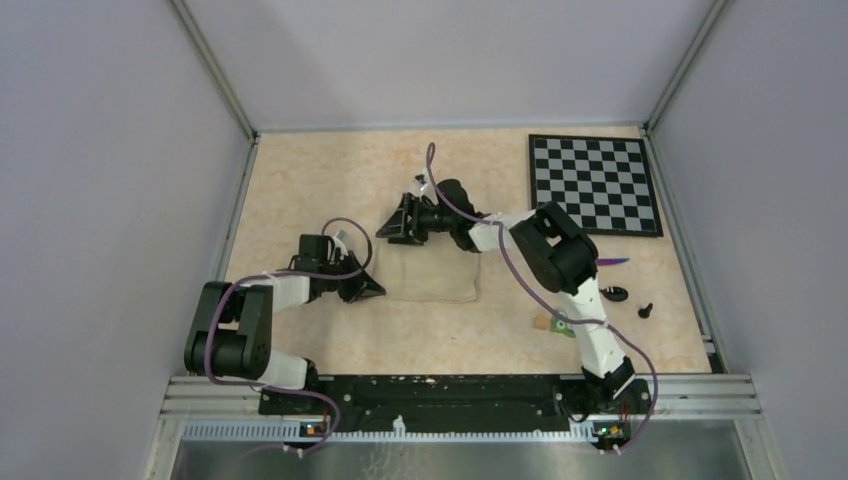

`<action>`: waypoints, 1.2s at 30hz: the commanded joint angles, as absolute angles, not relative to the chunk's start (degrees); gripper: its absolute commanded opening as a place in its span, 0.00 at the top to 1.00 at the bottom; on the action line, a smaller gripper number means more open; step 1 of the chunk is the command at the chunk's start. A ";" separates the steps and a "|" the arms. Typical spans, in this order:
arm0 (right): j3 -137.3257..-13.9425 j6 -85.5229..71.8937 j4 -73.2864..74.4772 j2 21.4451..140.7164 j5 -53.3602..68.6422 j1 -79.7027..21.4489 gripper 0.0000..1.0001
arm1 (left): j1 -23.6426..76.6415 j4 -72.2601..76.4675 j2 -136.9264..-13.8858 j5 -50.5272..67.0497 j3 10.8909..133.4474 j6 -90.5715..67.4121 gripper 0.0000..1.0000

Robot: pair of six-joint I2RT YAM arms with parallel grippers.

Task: Fold the napkin into a case and place the utensils inside
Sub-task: Flatten out the square-folded napkin at the center of the board.

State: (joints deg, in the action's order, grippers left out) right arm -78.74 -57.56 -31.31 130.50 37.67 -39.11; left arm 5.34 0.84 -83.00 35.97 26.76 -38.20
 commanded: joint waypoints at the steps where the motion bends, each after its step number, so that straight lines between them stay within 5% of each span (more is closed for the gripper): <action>1: -84.68 -57.73 -34.61 133.13 37.22 -40.76 0.28 | 5.10 0.26 -83.17 29.25 26.13 -36.23 1.00; 3: -85.64 -58.29 -33.96 134.86 36.00 -40.98 0.18 | 5.10 -0.55 -83.24 28.90 26.40 -36.02 1.00; 21: -109.04 -56.62 -18.18 151.00 29.71 -36.21 0.21 | 5.01 -4.70 -82.16 24.98 25.31 -36.05 1.00; 32: -143.31 -53.04 5.56 166.90 29.16 -31.84 0.21 | 5.01 -6.74 -81.99 25.54 27.40 -34.93 1.00; 36: -145.80 -46.74 11.47 160.13 32.45 -29.56 0.20 | 5.01 -9.29 -79.97 27.29 30.37 -34.48 1.00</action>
